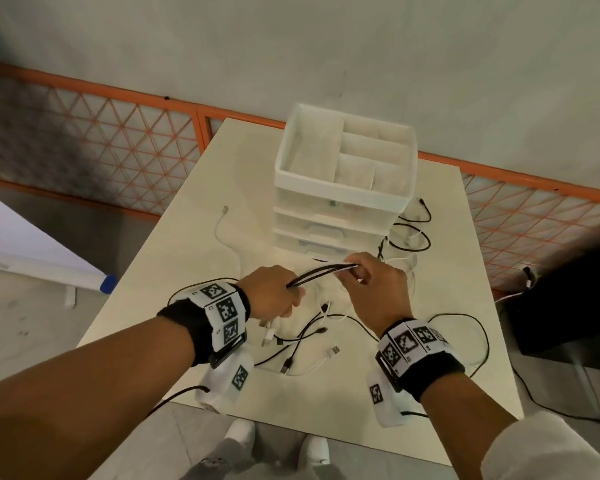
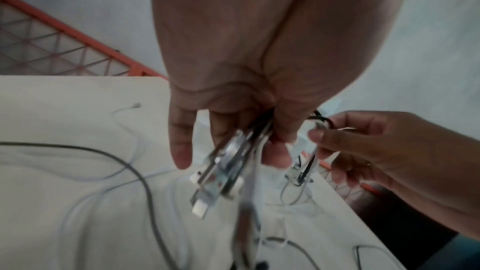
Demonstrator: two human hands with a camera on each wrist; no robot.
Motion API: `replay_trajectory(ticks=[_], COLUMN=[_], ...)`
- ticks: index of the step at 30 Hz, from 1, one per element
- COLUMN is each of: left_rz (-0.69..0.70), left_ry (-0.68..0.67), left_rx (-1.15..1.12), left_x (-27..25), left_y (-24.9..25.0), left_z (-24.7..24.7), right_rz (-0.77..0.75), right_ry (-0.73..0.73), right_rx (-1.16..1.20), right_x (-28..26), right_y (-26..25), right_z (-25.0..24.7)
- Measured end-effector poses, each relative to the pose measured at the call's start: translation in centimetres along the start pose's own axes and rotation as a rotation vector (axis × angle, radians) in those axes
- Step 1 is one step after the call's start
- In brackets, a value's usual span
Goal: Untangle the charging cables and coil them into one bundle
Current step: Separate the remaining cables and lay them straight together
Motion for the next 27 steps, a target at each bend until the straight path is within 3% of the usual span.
replay_trajectory(ticks=[5, 9, 10, 16, 22, 24, 27], left_rz=[-0.117, -0.051, -0.029, -0.005, -0.076, -0.075, -0.062], left_ry=[0.203, 0.228, 0.216, 0.115, 0.129, 0.15, 0.184], left_rx=[-0.283, -0.433, -0.44, -0.365, -0.467, -0.5, -0.557], left_x=[-0.8, -1.0, -1.0, -1.0, -1.2, -1.2, -1.1], left_y=[-3.4, -3.1, -2.9, -2.7, -4.4, -4.4, -4.0], left_z=[-2.4, -3.6, -3.7, -3.0, -3.2, -3.6, -4.1], right_rz=[-0.01, 0.043, 0.078, 0.082, -0.008, -0.041, 0.017], right_ry=[-0.143, -0.417, -0.445, -0.437, -0.248, -0.158, -0.007], right_rx=[0.054, -0.552, -0.613, -0.659, -0.626, -0.545, -0.174], right_x=[-2.9, -5.4, -5.8, -6.4, -5.3, -4.4, -2.9], right_y=[0.5, 4.7, 5.7, 5.9, 3.0, 1.3, -0.3], right_z=[3.2, 8.9, 9.6, 12.2, 10.5, 8.4, 3.7])
Point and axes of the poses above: each hand's wrist, its own x-axis towards the middle knuckle, its own z-axis out of the palm, y = z × x, the point moved 9 cm from there along x, towards the middle knuckle, and after that the axes turned 9 degrees about z, right-handed, at the moved point
